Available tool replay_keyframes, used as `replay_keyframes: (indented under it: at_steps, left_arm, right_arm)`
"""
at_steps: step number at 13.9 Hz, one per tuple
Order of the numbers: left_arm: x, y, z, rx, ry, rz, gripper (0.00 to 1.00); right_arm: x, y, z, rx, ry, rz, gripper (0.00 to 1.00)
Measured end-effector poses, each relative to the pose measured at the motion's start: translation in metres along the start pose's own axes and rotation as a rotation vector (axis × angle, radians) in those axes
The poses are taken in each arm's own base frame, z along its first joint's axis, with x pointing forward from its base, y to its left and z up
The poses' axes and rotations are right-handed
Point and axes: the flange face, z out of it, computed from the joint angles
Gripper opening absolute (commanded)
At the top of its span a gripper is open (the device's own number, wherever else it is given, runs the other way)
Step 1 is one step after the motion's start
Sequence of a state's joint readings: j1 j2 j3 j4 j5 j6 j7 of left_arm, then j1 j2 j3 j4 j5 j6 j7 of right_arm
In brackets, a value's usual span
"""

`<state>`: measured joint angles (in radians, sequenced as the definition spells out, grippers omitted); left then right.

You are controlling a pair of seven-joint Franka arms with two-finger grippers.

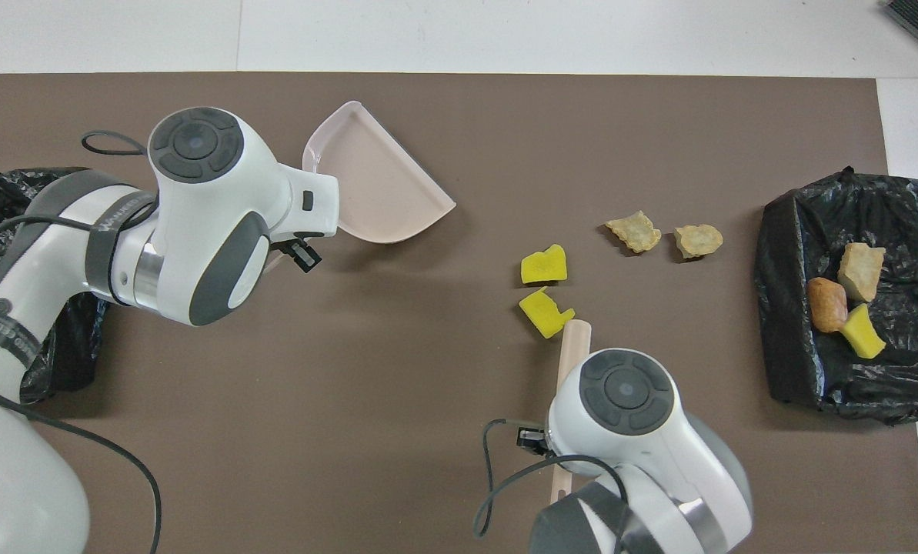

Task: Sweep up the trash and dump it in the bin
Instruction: 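Grasp and lift the brush with the right gripper while the left gripper holds the dustpan, then move the brush beyond the bread chunks with the right gripper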

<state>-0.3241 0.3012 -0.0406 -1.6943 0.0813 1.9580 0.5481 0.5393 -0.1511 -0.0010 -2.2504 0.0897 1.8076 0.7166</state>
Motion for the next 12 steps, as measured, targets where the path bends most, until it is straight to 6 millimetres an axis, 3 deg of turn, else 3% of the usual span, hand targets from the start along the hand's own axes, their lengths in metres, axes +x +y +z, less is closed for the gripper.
replay_keyframes:
  at_steps: [4,7,12]
  left_arm:
    - [-0.014,-0.001,0.007,-0.032,-0.036,0.25,0.0]
    - [-0.014,0.023,0.016,-0.049,-0.049,0.338,0.0]
    - [0.005,0.073,0.021,-0.005,-0.001,0.427,0.0]
  right_arm:
    - [0.043,0.051,-0.004,-0.071,0.052,-0.026,0.0]
    - [0.082,0.102,-0.002,-0.125,0.089,-0.075,0.0]
    - [0.152,0.206,0.007,-0.164,0.177,-0.225,0.0]
